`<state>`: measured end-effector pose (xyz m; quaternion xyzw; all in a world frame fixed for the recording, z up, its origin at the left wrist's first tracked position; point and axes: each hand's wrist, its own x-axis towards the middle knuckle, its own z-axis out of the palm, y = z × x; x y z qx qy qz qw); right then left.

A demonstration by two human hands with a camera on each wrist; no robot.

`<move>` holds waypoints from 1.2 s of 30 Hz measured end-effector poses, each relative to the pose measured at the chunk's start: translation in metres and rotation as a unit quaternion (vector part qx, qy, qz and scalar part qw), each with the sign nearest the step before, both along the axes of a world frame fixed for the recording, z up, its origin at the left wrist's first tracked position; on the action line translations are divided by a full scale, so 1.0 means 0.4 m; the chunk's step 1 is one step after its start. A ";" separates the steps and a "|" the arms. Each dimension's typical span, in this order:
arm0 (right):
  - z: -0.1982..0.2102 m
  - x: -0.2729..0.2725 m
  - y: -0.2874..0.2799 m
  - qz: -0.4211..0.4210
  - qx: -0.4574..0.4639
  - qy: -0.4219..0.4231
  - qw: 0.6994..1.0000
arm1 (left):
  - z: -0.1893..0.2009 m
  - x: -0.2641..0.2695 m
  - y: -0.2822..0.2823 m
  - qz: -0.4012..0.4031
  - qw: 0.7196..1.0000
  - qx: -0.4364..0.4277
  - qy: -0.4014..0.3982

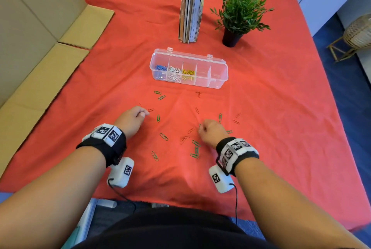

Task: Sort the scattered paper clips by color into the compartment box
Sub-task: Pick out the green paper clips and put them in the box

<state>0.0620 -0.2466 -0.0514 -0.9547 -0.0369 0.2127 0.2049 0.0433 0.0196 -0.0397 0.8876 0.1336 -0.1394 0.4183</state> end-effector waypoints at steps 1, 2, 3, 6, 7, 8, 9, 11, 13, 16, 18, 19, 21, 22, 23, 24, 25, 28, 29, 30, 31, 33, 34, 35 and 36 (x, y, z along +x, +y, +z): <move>0.011 0.008 -0.009 -0.060 0.081 0.032 0.994 | 0.005 0.014 -0.008 0.040 0.996 -0.073 0.022; 0.020 0.015 -0.019 -0.121 0.168 0.061 0.976 | 0.010 0.029 -0.016 0.086 0.983 -0.154 0.045; 0.032 0.018 -0.028 -0.173 0.243 0.085 0.951 | 0.017 0.042 -0.024 0.133 0.962 -0.232 0.062; 0.063 0.032 -0.053 -0.282 0.407 0.133 0.859 | 0.048 0.079 -0.053 0.208 0.905 -0.360 0.092; 0.076 0.037 -0.059 -0.312 0.453 0.154 0.821 | 0.055 0.093 -0.062 0.219 0.895 -0.376 0.093; 0.085 0.040 -0.064 -0.342 0.494 0.180 0.779 | 0.055 0.109 -0.070 0.224 0.894 -0.376 0.090; 0.094 0.042 -0.067 -0.366 0.521 0.207 0.743 | 0.053 0.126 -0.077 0.224 0.899 -0.368 0.080; 0.099 0.044 -0.065 -0.386 0.535 0.242 0.711 | 0.041 0.161 -0.082 0.176 0.951 -0.253 0.037; 0.080 0.049 -0.049 -0.376 0.487 0.242 0.750 | 0.021 0.188 -0.072 0.069 0.997 -0.031 -0.011; 0.034 0.061 -0.025 -0.217 0.211 0.124 0.945 | -0.020 0.215 -0.062 -0.044 0.986 0.150 -0.052; 0.018 0.054 -0.010 -0.082 0.034 0.039 0.995 | -0.032 0.224 -0.069 -0.058 0.978 0.190 -0.063; 0.009 0.050 -0.007 -0.036 -0.025 0.003 0.999 | -0.038 0.230 -0.072 -0.062 0.975 0.201 -0.066; -0.001 0.038 0.001 0.020 -0.101 -0.043 0.994 | -0.042 0.235 -0.078 -0.074 0.971 0.220 -0.059; -0.001 0.034 0.006 0.044 -0.125 -0.057 0.990 | -0.044 0.236 -0.082 -0.075 0.970 0.223 -0.055; 0.002 0.032 0.012 0.064 -0.142 -0.057 0.986 | -0.044 0.237 -0.084 -0.073 0.971 0.221 -0.055; 0.003 0.030 0.017 0.078 -0.148 -0.058 0.984 | -0.044 0.237 -0.086 -0.070 0.972 0.219 -0.058; 0.005 0.031 0.019 0.083 -0.151 -0.051 0.984 | -0.044 0.237 -0.089 -0.070 0.972 0.218 -0.061; 0.008 0.032 0.024 0.101 -0.157 -0.034 0.982 | -0.043 0.242 -0.093 -0.093 0.967 0.230 -0.058; 0.009 0.030 0.026 0.110 -0.156 -0.029 0.981 | -0.042 0.245 -0.094 -0.102 0.965 0.235 -0.050; 0.010 0.028 0.030 0.114 -0.150 -0.026 0.982 | -0.039 0.247 -0.094 -0.108 0.965 0.238 -0.035; 0.010 0.027 0.032 0.112 -0.140 -0.020 0.984 | -0.035 0.251 -0.097 -0.109 0.964 0.241 -0.018; 0.010 0.032 0.031 0.087 -0.101 -0.005 0.991 | -0.023 0.253 -0.108 -0.092 0.969 0.227 0.012; 0.014 0.038 0.026 0.058 -0.068 0.009 0.996 | -0.014 0.248 -0.113 -0.078 0.974 0.213 0.016; 0.016 0.047 0.018 0.022 -0.031 0.030 0.999 | -0.007 0.241 -0.118 -0.061 0.979 0.192 0.010; 0.022 0.054 0.007 -0.016 0.011 0.057 0.998 | 0.000 0.230 -0.120 -0.044 0.985 0.165 -0.008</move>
